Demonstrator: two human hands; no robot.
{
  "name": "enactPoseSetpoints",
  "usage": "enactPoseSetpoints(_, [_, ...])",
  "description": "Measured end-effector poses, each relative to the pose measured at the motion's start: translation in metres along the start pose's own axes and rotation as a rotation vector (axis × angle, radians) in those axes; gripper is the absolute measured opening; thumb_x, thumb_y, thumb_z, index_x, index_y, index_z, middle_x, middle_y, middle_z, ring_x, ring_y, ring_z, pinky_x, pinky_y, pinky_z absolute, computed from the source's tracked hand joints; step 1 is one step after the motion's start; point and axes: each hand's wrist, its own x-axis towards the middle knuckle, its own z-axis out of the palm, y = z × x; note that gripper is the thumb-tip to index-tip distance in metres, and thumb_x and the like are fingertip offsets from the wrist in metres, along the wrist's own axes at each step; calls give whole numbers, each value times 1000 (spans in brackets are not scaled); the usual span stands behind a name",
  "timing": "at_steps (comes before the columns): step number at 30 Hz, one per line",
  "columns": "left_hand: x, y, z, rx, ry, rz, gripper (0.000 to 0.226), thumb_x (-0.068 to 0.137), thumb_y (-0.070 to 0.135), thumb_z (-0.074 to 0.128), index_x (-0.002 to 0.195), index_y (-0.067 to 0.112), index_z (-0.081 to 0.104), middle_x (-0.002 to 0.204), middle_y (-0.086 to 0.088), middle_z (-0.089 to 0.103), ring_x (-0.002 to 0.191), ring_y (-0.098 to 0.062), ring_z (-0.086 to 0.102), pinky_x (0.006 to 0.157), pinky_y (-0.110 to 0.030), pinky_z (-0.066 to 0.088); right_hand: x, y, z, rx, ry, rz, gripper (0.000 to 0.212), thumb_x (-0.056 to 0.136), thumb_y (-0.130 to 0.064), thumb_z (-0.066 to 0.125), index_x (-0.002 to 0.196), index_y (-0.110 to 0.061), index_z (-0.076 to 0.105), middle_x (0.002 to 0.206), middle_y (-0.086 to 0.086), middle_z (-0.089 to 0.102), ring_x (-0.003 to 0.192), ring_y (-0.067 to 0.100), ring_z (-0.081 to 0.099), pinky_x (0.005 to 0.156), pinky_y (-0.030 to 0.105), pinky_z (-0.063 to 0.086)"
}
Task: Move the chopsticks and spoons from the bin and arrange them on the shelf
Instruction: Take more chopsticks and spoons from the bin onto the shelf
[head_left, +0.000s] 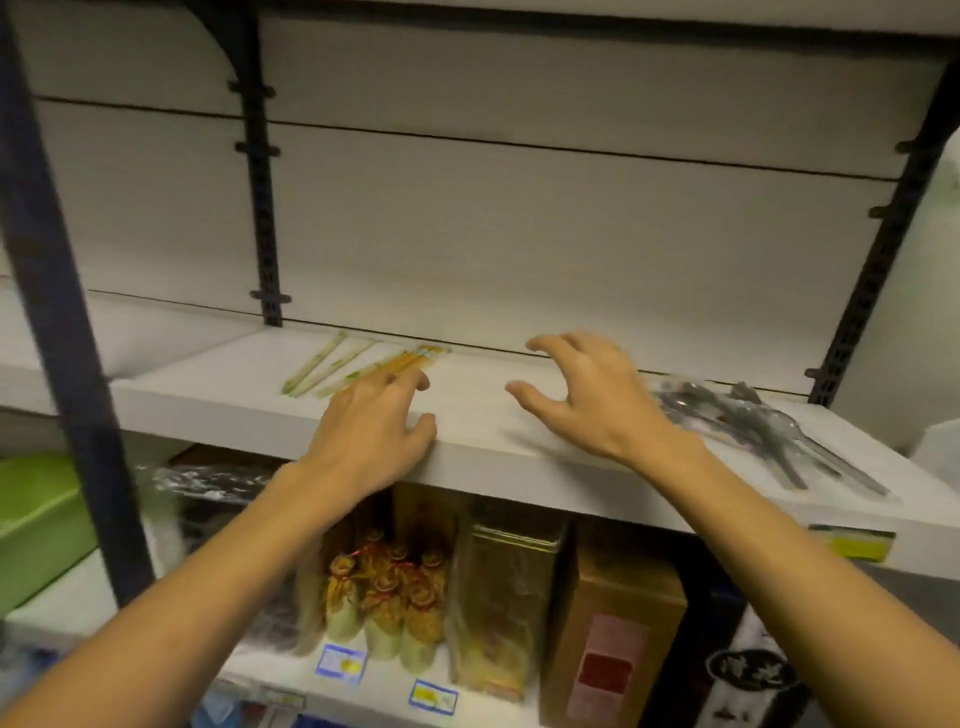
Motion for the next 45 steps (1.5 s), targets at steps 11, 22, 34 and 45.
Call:
enactPoseSetpoints(11, [-165, -249, -51, 173, 4, -170, 38, 81, 38, 46, 108, 16, 63, 94, -6, 63, 79, -31, 63, 66, -40, 53, -14, -301, 137, 218, 48, -351, 47, 89, -52, 46, 120, -21, 61, 103, 5, 63, 89, 26, 60, 74, 38, 50])
enactPoseSetpoints(22, [-297, -450, -63, 196, -148, -551, 41, 79, 36, 41, 102, 15, 67, 89, -5, 66, 69, -26, 63, 57, -34, 49, -30, -485, 307, 263, -254, -140, 44, 85, -48, 46, 112, -20, 66, 91, 1, 66, 79, 22, 63, 64, 33, 51])
enactPoseSetpoints(34, [-230, -599, -34, 90, -81, -410, 20, 83, 26, 47, 97, 18, 57, 90, -3, 65, 74, -23, 62, 60, -34, 53, 38, -543, 438, 238, -318, 12, 37, 79, -40, 63, 108, -17, 69, 95, 7, 68, 79, 27, 66, 62, 36, 55])
enactPoseSetpoints(45, [-106, -708, 13, -114, -396, -384, 39, 95, 22, 49, 133, 27, 46, 119, -7, 54, 105, -25, 57, 84, -34, 47, 125, -588, 462, 540, -139, 188, 32, 92, -23, 57, 122, -14, 61, 112, 4, 61, 96, 15, 59, 82, 19, 47])
